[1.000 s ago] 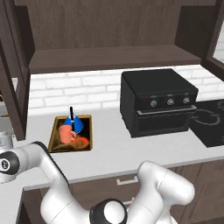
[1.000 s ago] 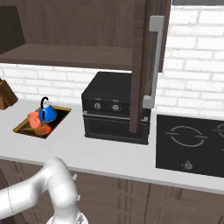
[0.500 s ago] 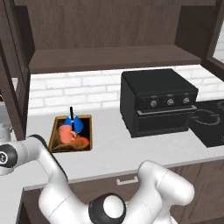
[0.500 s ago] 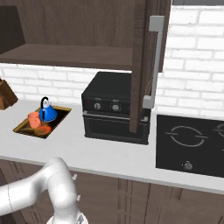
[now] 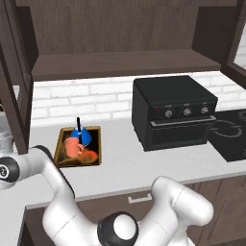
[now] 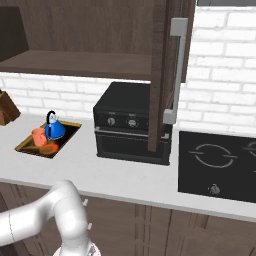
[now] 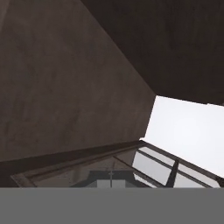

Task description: Pick the kettle from the counter and place it on the tray. Then pick the mug from the cabinet and place it on the tray. Then close the cabinet doors.

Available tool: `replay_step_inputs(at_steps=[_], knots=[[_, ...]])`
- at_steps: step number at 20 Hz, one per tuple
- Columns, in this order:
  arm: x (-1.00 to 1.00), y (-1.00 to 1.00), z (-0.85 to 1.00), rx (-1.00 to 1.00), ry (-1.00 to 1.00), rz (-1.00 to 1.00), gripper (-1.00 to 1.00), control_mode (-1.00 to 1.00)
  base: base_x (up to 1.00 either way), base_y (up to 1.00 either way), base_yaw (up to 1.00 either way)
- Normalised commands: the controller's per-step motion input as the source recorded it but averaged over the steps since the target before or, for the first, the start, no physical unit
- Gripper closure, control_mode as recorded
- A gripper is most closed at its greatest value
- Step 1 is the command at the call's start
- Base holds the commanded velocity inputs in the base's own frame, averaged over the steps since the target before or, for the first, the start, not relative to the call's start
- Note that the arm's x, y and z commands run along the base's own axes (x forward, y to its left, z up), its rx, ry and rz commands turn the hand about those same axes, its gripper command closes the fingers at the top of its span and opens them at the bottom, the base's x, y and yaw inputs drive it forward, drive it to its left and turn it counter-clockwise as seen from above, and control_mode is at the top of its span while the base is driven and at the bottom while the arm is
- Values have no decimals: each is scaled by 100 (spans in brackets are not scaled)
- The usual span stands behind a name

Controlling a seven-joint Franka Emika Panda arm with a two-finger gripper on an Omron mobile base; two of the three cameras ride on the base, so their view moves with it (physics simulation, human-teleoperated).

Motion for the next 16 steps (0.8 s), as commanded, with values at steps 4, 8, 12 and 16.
replay_step_inputs(at_steps=[4,8,12,16], knots=[[-1,-40,18,14,-21,0,100,-100,0,0,0],[-5,-41,25,13,-16,0,100,-100,0,0,0],[-6,-48,22,13,-7,0,100,-100,0,0,0],[-12,-59,12,14,-4,0,100,-100,0,0,0]])
